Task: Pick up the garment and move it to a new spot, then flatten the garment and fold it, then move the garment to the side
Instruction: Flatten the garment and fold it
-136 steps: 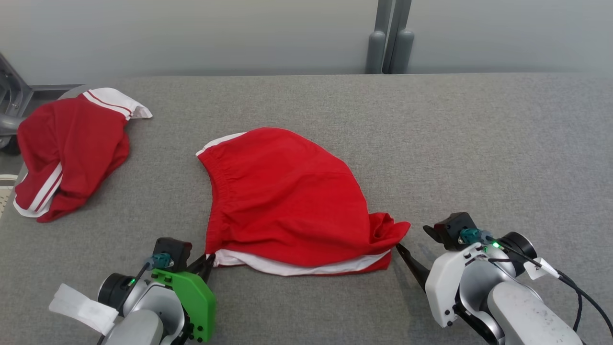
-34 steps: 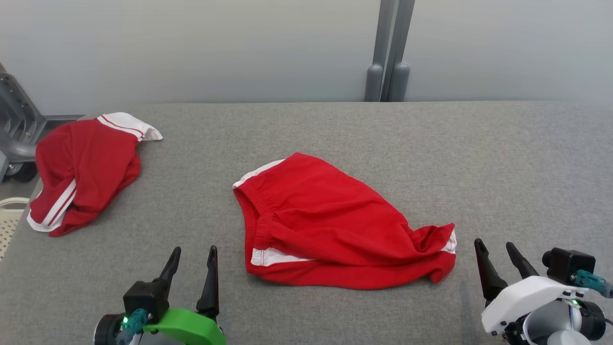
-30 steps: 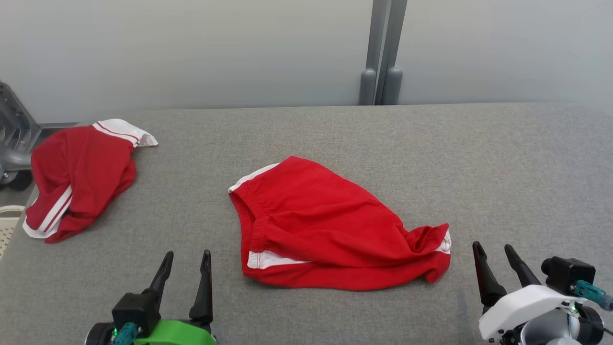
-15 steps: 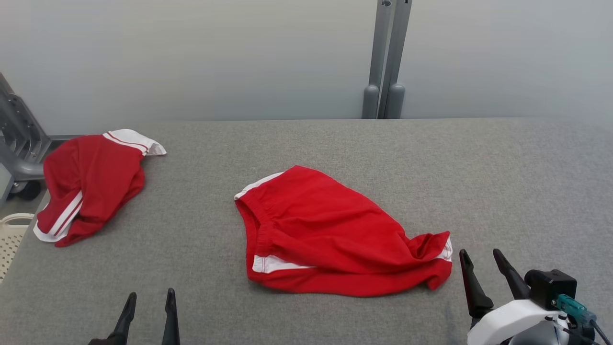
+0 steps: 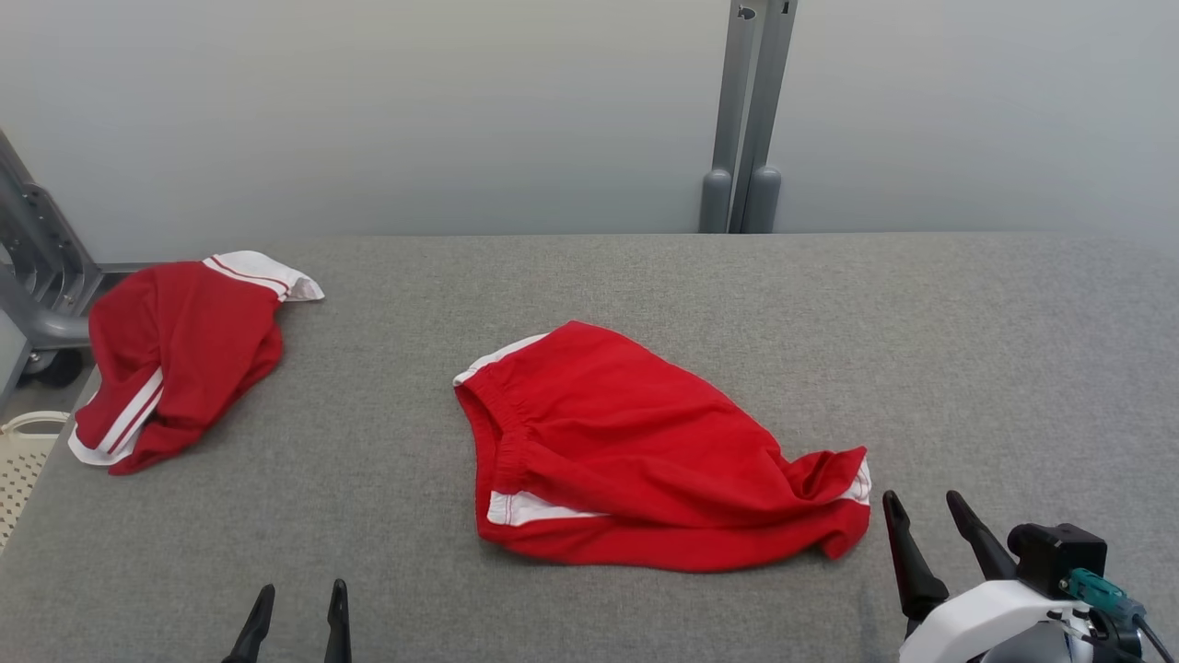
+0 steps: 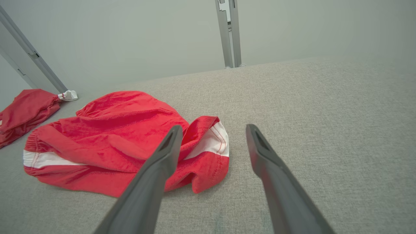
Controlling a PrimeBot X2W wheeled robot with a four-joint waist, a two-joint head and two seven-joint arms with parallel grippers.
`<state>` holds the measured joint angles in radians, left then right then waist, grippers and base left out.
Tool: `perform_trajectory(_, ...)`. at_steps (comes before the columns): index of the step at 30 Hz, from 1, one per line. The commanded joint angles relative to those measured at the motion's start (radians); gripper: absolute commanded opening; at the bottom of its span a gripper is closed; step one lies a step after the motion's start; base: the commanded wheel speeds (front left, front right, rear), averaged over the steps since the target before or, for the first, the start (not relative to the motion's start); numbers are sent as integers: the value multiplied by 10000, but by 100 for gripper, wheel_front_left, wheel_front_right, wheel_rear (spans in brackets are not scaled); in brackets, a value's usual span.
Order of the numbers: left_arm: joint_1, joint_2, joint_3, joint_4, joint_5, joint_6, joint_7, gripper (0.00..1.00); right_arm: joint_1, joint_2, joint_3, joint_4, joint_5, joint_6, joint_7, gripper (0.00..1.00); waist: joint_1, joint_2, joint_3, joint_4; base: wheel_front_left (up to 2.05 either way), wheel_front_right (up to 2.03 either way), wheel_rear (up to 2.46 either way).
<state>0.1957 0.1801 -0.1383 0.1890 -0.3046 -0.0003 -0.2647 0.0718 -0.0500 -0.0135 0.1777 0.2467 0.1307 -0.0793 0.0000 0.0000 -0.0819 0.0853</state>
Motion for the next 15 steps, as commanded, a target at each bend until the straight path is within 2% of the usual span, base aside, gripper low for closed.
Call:
perform_trajectory(1, -52, -2, -28, 78, 88, -86, -2, 100, 30, -12, 14, 32, 108, 0, 41, 100, 0, 0, 25, -33, 0, 0, 0)
perform_trajectory(6, -315, -93, -192, 290, 105, -307, -4, 100, -75, -12, -51, 87, 155, 0, 157, 100, 0, 0, 86, -47, 0, 0, 0)
perform_trajectory(11, -750, -144, -628, 515, 19, -674, 492, 100, -323, -12, -46, 183, 29, 0, 955, 100, 0, 0, 166, -34, 0, 0, 0)
perform_trajectory(15, -1367, -65, -1288, 657, -3, -992, 1390, 100, -771, -256, 160, 321, -73, 0, 2355, 100, 0, 0, 333, -67, 0, 0, 0)
